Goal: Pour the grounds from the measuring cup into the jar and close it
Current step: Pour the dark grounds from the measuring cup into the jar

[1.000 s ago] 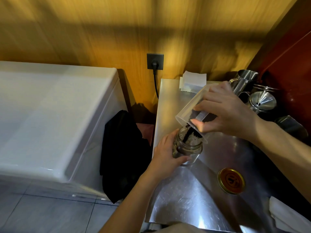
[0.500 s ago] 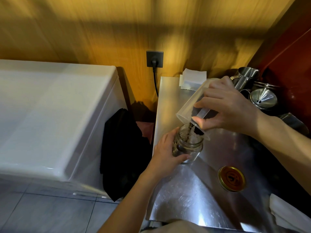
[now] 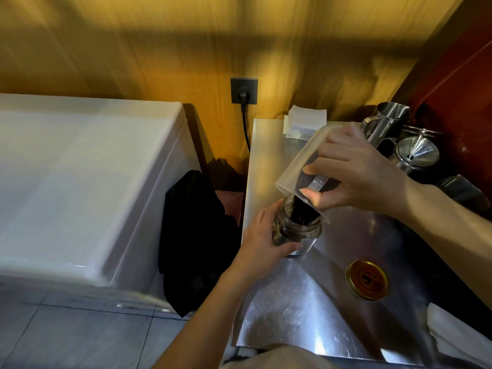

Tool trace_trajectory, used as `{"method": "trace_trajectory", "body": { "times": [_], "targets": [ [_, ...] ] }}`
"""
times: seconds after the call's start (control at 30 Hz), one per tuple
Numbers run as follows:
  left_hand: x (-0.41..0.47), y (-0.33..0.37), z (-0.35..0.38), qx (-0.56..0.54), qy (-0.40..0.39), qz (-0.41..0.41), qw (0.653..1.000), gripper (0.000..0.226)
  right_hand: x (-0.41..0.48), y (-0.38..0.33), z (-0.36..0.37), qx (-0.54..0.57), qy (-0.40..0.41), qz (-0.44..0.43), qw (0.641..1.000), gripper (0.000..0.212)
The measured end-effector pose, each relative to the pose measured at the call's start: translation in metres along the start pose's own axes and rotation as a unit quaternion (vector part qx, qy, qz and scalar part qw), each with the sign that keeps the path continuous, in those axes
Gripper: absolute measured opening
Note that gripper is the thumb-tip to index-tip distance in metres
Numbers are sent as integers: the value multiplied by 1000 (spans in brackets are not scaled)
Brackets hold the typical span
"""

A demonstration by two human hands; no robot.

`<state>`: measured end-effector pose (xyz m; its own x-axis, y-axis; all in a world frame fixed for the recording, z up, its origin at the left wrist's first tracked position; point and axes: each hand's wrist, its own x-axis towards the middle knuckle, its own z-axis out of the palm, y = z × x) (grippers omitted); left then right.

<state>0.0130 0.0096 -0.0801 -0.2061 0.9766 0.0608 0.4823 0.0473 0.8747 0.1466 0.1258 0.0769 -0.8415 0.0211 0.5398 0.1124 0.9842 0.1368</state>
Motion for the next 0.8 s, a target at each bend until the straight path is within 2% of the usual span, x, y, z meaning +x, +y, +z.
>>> {"method": "trace_trajectory", "body": {
  "times": [0.8],
  "targets": [
    [2,-7,2,10,1,14,1000,83,-4,-1,1,-24,8,-23,999,39]
  ]
}}
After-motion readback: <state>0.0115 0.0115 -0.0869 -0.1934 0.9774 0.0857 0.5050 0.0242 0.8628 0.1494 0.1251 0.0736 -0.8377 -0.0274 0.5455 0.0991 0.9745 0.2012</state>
